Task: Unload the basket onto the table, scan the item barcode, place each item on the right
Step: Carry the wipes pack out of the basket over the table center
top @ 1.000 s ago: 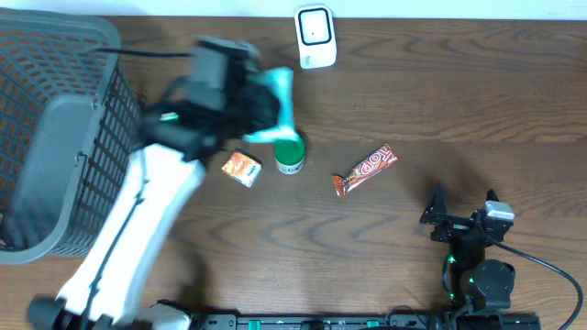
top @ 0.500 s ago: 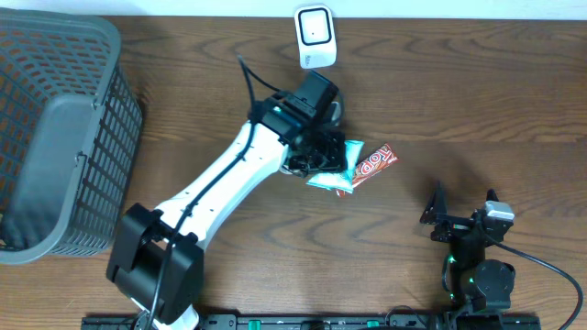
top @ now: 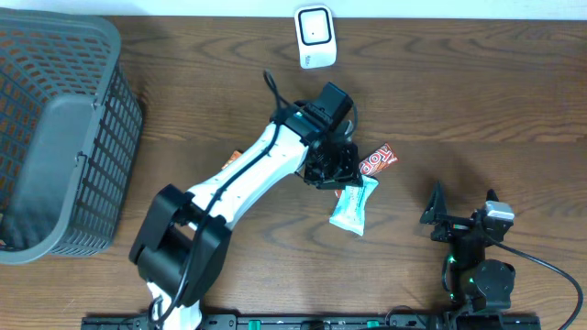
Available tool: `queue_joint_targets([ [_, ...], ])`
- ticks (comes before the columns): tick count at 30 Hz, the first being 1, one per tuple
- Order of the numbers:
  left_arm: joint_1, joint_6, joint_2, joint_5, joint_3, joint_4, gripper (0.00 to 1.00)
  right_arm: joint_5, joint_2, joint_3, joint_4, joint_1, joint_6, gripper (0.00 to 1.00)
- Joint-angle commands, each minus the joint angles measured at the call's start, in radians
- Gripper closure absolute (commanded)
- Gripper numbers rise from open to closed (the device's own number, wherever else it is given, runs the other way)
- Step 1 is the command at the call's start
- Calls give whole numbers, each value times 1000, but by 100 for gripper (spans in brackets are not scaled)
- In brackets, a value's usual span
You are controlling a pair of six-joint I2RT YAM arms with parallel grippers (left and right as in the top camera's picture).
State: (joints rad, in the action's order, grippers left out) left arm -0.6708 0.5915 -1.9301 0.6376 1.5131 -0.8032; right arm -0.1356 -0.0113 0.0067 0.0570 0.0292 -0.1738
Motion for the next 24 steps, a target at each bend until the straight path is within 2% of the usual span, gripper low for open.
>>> queue_joint_targets([
  [1, 2, -13, -5, 29, -5, 12, 61, -13, 5, -1, 3, -5, 11, 1],
  [3, 2, -14, -2, -22, -5, 15, 60, -13, 4, -1, 3, -5, 11, 1],
  [12, -10, -16, -2, -199, -5, -3, 43, -13, 5, -1, 3, -5, 11, 1],
  [15, -27, -85, -2, -220, -5, -4, 42, -13, 4, -1, 3, -5, 11, 1],
  [16, -32, -112, -2, -220, -5, -9, 34, -13, 5, -1, 3, -5, 11, 1],
  [20, -30, -135, -6, -220, -5, -38, 15, -13, 5, -1, 3, -5, 11, 1],
  [24, -10, -151, -18, -185, -5, -11, 13, -13, 5, -1, 3, -5, 11, 1],
])
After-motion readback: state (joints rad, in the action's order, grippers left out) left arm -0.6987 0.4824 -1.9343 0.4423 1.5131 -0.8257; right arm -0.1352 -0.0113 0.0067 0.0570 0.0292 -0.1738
